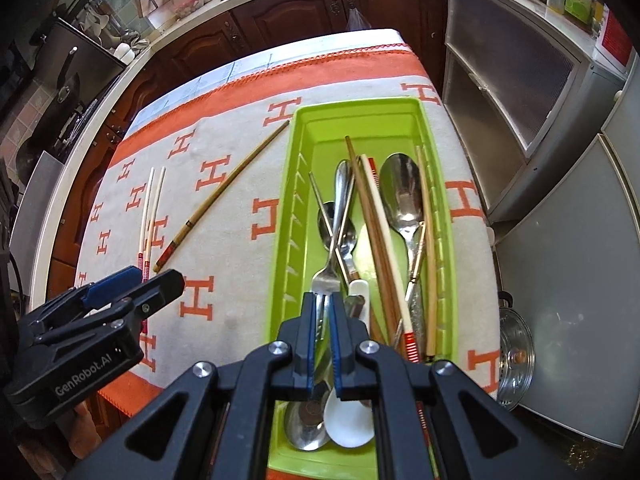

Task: Organize utensils
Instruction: 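Move both tools back over the chopsticks on the cloth, then grasp a chopstick with the left gripper while the right grasps another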

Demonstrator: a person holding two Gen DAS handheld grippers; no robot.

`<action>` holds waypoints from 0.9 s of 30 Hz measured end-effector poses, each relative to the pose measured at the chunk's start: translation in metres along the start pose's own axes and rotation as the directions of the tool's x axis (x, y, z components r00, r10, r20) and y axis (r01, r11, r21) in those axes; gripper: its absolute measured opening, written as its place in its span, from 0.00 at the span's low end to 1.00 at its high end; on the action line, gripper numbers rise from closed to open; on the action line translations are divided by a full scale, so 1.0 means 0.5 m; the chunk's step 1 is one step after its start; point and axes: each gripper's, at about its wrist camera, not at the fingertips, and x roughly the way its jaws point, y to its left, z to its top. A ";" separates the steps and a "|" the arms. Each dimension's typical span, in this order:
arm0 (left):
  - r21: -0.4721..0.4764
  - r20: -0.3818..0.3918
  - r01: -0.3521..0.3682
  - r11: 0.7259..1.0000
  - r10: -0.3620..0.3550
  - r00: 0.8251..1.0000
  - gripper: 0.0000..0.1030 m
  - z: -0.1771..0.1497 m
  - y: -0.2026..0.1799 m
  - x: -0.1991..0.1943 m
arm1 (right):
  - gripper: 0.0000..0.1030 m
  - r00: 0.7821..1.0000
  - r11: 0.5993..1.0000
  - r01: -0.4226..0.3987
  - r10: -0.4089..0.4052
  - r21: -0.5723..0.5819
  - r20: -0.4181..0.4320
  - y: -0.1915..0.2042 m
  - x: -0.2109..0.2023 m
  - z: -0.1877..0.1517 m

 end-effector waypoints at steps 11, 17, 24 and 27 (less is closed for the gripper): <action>-0.132 -0.018 -0.045 0.990 0.043 0.999 0.55 -0.035 0.132 0.007 | 0.06 0.999 0.997 -0.049 0.050 -0.059 0.015 0.083 0.004 0.011; -0.236 0.021 -0.030 0.971 0.036 0.999 0.55 -0.030 0.220 0.009 | 0.06 0.995 0.993 -0.097 0.097 -0.067 -0.001 0.142 0.025 0.020; -0.291 0.065 0.005 0.957 0.014 0.998 0.55 -0.008 0.283 0.031 | 0.06 0.992 0.989 -0.128 0.126 -0.068 -0.023 0.198 0.064 0.027; -0.289 0.071 0.004 0.957 0.017 0.997 0.55 0.007 0.294 0.048 | 0.06 0.991 0.989 -0.135 0.134 -0.056 -0.025 0.213 0.078 0.031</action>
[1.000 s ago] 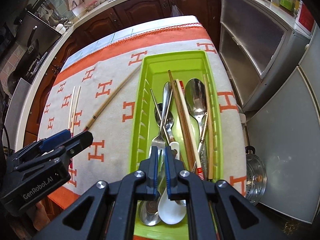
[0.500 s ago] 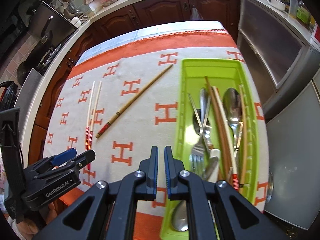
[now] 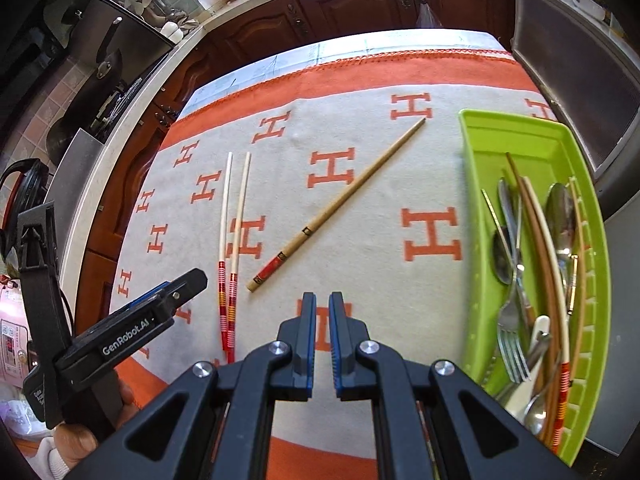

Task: Organize utensils
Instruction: 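Grasp a chopstick with the left gripper while the right grasps another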

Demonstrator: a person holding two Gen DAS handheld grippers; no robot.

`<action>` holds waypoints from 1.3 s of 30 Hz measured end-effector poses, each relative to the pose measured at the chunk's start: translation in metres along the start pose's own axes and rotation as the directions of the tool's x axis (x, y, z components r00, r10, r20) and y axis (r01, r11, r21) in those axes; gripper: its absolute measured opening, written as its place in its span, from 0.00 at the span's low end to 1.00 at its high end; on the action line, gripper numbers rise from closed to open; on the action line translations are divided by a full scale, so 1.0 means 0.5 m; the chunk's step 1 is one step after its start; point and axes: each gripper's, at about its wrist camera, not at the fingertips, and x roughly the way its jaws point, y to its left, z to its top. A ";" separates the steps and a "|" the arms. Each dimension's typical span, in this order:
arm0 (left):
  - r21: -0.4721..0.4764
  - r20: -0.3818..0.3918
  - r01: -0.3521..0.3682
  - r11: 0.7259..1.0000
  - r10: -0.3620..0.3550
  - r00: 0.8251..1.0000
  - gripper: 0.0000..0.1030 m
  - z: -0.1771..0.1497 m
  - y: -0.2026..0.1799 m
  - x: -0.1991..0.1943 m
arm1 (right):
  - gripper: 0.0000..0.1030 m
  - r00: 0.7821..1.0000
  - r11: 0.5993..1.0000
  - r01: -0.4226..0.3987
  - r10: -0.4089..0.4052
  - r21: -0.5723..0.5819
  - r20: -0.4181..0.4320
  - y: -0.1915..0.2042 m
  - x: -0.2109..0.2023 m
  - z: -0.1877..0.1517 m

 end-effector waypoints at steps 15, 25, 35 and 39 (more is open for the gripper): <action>0.152 -0.022 -0.128 0.980 0.133 0.991 0.55 0.029 -0.024 0.083 | 0.06 1.000 0.997 0.008 -0.009 0.075 0.009 0.018 0.045 0.023; 0.247 0.027 -0.124 0.961 0.121 0.992 0.13 0.047 -0.023 0.081 | 0.18 0.999 0.989 0.041 -0.042 0.145 0.001 0.020 0.100 0.059; 0.254 0.011 -0.054 0.966 0.053 0.999 0.06 0.075 0.013 0.088 | 0.21 0.983 0.968 0.184 -0.184 0.171 -0.017 0.039 0.169 0.096; 0.257 0.003 -0.037 0.966 0.038 0.999 0.04 0.082 0.015 0.091 | 0.22 0.961 0.951 0.274 -0.276 0.140 -0.005 0.064 0.181 0.106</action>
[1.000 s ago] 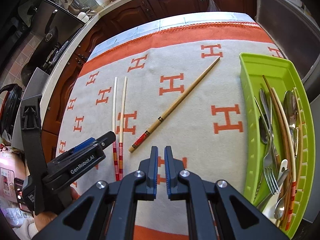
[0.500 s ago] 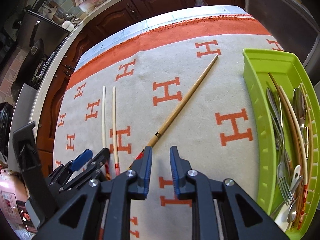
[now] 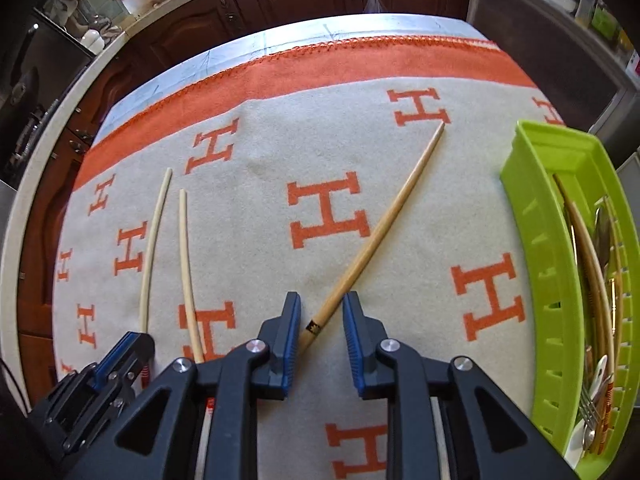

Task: Organize utensils
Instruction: 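Grasp a chopstick with the left gripper while the right grasps another, then carry both chopsticks into the green tray and lower them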

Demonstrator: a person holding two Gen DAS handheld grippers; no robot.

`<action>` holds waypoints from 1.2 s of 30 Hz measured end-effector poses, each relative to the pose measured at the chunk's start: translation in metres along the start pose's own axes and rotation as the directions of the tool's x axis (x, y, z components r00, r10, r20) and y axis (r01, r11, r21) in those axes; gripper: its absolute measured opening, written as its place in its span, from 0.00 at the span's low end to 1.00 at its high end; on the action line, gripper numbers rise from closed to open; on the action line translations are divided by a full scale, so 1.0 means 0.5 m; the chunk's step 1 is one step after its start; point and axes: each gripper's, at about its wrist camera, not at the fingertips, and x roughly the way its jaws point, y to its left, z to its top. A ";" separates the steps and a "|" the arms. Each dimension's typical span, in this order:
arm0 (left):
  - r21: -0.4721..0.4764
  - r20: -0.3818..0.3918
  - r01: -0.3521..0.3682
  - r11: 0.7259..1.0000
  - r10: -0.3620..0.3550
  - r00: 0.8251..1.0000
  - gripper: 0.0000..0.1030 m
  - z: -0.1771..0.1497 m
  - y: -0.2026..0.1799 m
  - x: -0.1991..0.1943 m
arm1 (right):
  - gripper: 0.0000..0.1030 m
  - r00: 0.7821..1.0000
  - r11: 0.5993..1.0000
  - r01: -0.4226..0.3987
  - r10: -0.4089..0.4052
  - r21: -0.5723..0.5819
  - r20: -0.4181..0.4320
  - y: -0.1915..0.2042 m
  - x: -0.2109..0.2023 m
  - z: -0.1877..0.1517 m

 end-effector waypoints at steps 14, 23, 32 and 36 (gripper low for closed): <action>-0.085 -0.023 0.079 0.993 -0.081 0.996 0.03 0.014 0.026 -0.007 | 0.06 0.996 0.990 -0.083 0.084 0.114 -0.007 -0.050 -0.003 0.000; -0.089 0.028 0.119 0.989 -0.116 0.993 0.03 0.007 -0.017 -0.077 | 0.06 0.990 0.986 -0.138 0.137 0.095 0.018 -0.076 -0.054 -0.026; -0.007 0.060 0.208 0.978 -0.207 0.976 0.03 -0.005 -0.155 -0.156 | 0.06 0.977 0.979 -0.199 0.196 0.036 0.081 -0.132 -0.148 -0.048; 0.037 0.044 0.248 0.968 -0.249 0.967 0.03 -0.020 -0.235 -0.175 | 0.06 0.973 0.975 -0.221 0.219 0.019 0.078 -0.185 -0.183 -0.064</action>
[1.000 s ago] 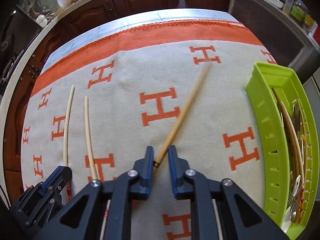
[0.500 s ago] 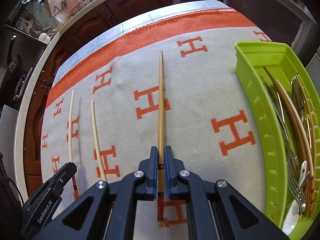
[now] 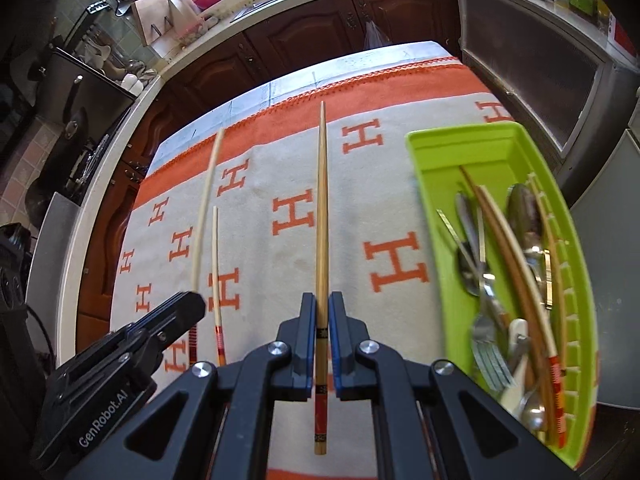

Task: Organize utensils
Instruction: 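Carry both chopsticks into the green tray and lower them, then open both grippers and lift them out of the tray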

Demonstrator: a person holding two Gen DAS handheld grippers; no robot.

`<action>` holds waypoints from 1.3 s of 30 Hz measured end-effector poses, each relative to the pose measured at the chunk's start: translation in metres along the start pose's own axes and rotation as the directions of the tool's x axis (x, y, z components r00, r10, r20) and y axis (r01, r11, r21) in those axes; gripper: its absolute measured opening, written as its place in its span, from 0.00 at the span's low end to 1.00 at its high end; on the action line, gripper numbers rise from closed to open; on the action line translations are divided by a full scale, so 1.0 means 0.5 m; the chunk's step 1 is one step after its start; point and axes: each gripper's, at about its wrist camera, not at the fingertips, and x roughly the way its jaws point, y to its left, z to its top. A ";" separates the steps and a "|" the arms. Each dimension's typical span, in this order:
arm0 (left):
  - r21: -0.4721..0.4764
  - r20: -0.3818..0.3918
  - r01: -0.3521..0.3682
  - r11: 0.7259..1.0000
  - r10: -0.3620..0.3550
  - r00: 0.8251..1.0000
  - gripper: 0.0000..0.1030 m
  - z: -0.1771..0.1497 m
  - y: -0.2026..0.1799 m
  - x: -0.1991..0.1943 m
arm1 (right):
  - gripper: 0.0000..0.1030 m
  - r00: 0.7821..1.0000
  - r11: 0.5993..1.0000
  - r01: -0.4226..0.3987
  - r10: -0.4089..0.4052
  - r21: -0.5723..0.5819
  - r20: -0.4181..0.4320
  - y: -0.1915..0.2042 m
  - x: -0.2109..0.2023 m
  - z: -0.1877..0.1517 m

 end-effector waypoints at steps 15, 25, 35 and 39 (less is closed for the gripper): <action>0.054 -0.140 0.099 0.994 -0.091 0.986 0.03 -0.043 -0.224 0.077 | 0.06 0.992 0.992 0.115 -0.118 -0.053 -0.050 -0.213 -0.093 -0.027; 0.028 -0.184 0.044 0.999 -0.038 0.982 0.27 -0.047 -0.243 0.125 | 0.07 0.987 0.981 0.145 -0.153 -0.126 -0.053 -0.222 -0.083 -0.010; 0.046 -0.116 -0.015 0.999 0.020 0.993 0.37 -0.038 -0.212 0.076 | 0.07 0.992 0.990 0.103 -0.109 -0.091 -0.056 -0.221 -0.078 -0.001; 0.033 -0.097 -0.033 0.999 0.036 0.995 0.42 -0.037 -0.187 0.056 | 0.07 0.994 0.993 0.079 -0.085 -0.091 -0.063 -0.208 -0.074 -0.001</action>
